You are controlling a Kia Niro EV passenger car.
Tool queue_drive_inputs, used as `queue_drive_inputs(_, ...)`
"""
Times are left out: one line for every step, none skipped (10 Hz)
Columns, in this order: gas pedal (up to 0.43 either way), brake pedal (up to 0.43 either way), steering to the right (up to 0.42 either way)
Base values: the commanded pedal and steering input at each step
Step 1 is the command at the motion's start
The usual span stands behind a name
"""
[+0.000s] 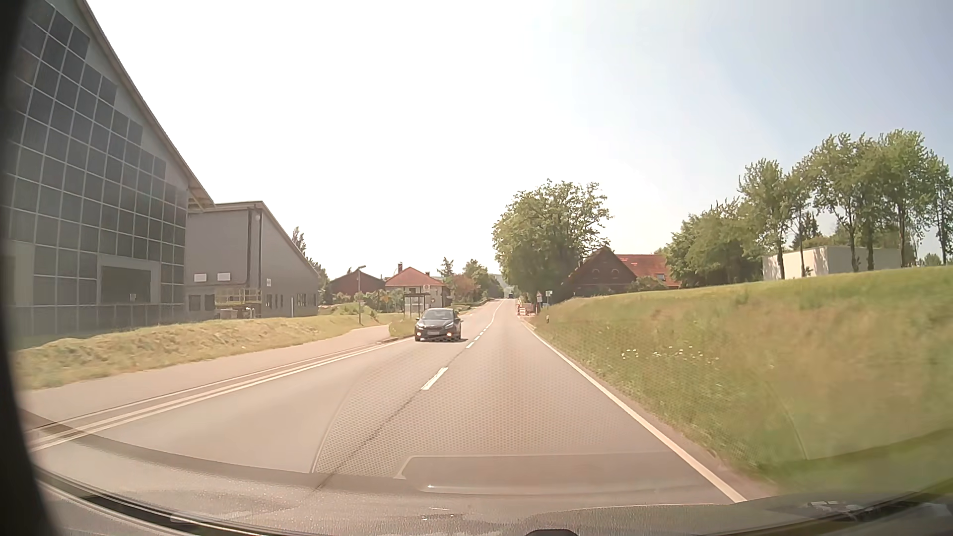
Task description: Follow the waypoints while adhering to traffic rules and regulations
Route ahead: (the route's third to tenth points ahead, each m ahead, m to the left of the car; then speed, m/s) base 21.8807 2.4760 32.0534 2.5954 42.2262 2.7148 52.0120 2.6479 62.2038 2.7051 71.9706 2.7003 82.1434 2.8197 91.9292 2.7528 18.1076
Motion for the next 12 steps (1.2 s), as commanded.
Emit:
queue_drive_inputs(0.177, 0.0, -0.002)
queue_drive_inputs(0.177, 0.0, -0.002)
queue_drive_inputs(0.189, 0.0, -0.002)
queue_drive_inputs(0.189, 0.0, -0.002)
queue_drive_inputs(0.189, 0.0, -0.002)
queue_drive_inputs(0.189, 0.0, -0.002)
queue_drive_inputs(0.189, 0.0, -0.002)
queue_drive_inputs(0.189, 0.0, -0.002)
queue_drive_inputs(0.189, 0.0, -0.002)
queue_drive_inputs(0.189, 0.0, -0.002)
queue_drive_inputs(0.189, 0.0, -0.002)
queue_drive_inputs(0.189, 0.0, -0.002)
